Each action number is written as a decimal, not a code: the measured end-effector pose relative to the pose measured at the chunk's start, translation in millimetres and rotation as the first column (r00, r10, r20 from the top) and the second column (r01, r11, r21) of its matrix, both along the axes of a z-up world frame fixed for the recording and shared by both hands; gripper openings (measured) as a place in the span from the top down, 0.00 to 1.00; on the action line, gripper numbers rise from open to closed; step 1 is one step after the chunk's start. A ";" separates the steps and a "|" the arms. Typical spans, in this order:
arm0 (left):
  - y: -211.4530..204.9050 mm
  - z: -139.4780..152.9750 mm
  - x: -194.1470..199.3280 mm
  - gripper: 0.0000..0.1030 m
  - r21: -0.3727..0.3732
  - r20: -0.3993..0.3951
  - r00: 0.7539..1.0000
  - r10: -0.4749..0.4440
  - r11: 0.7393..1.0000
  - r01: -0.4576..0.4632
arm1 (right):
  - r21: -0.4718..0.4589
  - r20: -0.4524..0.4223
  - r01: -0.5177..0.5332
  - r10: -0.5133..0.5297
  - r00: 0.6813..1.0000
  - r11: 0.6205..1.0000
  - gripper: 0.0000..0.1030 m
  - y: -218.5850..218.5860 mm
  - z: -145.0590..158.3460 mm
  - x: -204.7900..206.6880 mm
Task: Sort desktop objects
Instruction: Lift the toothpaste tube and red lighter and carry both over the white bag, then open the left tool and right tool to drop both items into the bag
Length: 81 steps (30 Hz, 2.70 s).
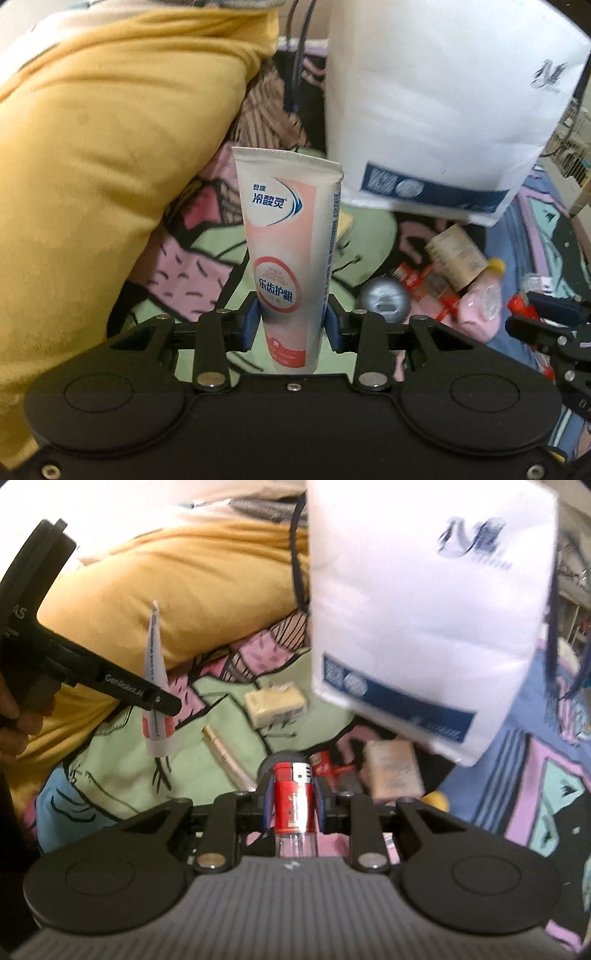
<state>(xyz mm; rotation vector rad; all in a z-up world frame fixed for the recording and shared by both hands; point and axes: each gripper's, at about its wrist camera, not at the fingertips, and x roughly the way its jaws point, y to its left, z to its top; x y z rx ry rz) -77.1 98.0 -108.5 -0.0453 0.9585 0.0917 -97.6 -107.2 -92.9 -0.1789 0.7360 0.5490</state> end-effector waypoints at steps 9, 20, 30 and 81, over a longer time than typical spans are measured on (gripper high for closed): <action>-22.9 39.1 3.6 0.67 -0.006 0.066 0.996 -0.051 0.999 0.052 | 0.027 0.088 0.024 -0.026 0.996 0.999 0.75 -12.9 51.7 0.9; -40.6 89.9 20.0 0.67 0.004 0.142 0.986 -0.089 0.996 0.089 | 0.044 0.187 0.038 -0.046 0.981 0.998 0.75 -17.7 103.3 8.5; -67.5 124.2 49.5 0.67 -0.020 0.149 0.975 -0.167 0.985 0.171 | 0.029 0.216 0.103 -0.107 0.971 0.994 0.75 -25.1 142.8 30.2; -100.6 194.1 233.9 0.31 0.005 0.277 0.950 -0.147 0.988 0.152 | 0.063 0.272 0.355 -0.358 0.893 0.933 0.00 -49.2 168.2 205.6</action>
